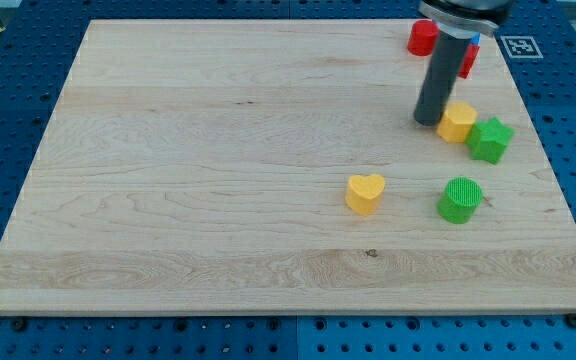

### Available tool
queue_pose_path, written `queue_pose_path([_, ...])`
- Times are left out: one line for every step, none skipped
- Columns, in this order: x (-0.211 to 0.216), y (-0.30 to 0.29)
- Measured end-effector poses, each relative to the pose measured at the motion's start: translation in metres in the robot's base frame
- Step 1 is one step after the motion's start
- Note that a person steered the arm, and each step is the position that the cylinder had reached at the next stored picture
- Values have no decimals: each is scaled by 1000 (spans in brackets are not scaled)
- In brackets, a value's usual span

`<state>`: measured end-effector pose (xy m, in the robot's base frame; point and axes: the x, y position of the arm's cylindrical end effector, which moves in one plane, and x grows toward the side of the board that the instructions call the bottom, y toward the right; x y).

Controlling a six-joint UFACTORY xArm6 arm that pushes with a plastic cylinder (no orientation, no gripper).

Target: Push yellow heart towards center right

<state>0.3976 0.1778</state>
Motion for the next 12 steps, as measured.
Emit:
queue_pose_path([8, 15])
queue_pose_path([8, -30])
queue_pose_path([9, -119])
queue_pose_path([36, -182])
queue_pose_path([96, -186])
queue_pose_path([132, -137])
queue_pose_path([128, -98])
queue_pose_path([118, -78])
queue_pose_path([112, -75])
queue_pose_path([100, -88])
queue_pose_path([74, -91])
queue_pose_path([64, -89])
